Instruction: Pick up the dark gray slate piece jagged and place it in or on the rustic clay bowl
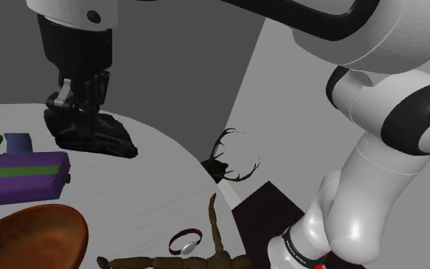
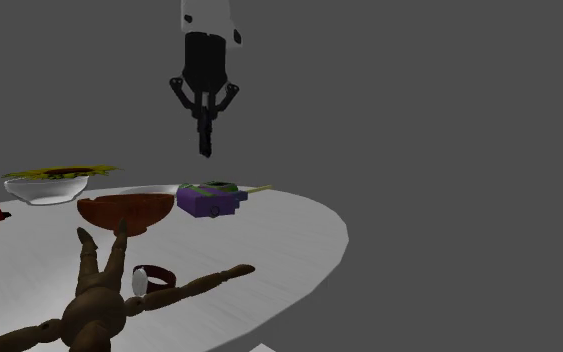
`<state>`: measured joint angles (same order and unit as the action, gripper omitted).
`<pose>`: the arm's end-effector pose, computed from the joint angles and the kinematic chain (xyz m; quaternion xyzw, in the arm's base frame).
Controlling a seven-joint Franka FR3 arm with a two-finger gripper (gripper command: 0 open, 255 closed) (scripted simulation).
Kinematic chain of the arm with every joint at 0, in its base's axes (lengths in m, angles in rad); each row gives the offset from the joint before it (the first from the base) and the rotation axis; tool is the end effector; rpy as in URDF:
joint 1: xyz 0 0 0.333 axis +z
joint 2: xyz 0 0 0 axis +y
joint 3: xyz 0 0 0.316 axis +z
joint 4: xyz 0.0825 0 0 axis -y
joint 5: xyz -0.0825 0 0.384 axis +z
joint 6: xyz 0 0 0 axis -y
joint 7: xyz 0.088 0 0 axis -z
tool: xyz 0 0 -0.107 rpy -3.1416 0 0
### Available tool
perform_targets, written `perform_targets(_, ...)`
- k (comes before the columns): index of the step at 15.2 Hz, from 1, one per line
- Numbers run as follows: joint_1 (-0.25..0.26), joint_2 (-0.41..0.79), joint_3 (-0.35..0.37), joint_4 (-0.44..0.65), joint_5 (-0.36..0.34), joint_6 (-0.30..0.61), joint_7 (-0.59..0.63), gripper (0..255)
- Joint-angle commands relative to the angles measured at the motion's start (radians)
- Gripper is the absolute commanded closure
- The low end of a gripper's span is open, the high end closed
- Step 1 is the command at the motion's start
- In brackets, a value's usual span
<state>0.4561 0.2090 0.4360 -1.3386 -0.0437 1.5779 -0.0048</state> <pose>0.4127 0.4556 0.6224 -0.9031 -0.4282 -0.0129 0.0304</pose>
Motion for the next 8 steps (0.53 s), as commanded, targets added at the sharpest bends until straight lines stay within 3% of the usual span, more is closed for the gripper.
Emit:
perform_targets(1, 0.039, 0.04, 0.016, 0.052, -0.022, -0.014, 0.051, 255)
perform_targets(8, 0.218, 0.223, 0.054, 0.317, -0.124, -0.109, 0.219, 255)
